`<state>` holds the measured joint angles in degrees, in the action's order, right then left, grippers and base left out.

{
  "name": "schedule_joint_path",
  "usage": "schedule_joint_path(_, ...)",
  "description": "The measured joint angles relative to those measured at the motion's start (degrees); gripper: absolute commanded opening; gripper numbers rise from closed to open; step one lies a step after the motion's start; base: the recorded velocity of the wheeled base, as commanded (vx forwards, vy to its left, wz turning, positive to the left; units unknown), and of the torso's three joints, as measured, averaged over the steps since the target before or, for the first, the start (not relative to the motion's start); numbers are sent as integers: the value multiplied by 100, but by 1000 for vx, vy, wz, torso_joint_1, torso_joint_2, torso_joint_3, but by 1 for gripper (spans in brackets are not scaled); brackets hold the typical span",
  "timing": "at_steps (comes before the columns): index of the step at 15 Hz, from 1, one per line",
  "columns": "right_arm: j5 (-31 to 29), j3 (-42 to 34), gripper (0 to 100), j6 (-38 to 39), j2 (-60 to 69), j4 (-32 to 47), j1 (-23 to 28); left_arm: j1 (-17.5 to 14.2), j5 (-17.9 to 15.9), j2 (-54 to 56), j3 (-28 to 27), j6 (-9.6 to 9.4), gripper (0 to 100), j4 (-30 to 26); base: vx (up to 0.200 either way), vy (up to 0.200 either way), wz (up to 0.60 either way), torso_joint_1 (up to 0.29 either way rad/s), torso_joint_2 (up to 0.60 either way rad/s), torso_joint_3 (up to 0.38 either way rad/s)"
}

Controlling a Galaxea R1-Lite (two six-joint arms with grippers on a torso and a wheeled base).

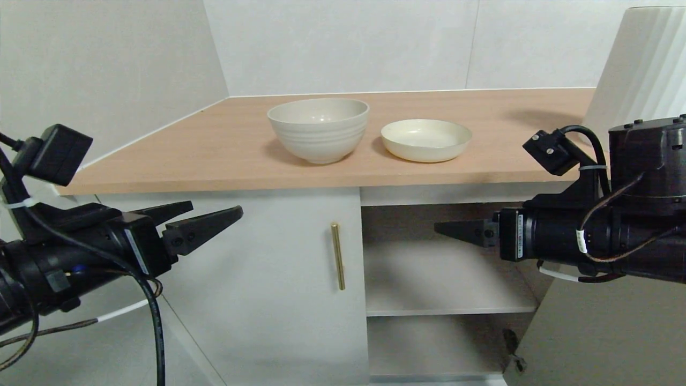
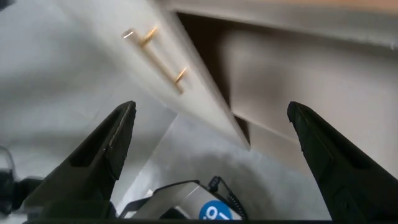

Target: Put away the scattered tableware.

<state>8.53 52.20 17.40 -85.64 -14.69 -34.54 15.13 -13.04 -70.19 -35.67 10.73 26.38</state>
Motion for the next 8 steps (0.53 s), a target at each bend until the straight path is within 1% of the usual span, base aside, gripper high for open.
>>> schedule_joint_path(5, 2, 6, 100, 0, 88, -6, -11, 13, 0, 16, 32, -46, 100, 6, 0, 0, 0, 0, 0, 0)
schedule_joint_path(7, 16, 13, 100, -5, 201, 51, -11, 24, 2, 21, 41, -160, 100, 5, 0, 0, 0, 0, 0, 0)
schedule_joint_path(8, 20, 15, 100, -7, 271, 189, -5, 27, -1, 22, 48, -288, 100, 5, 0, 0, 0, 0, 0, 0)
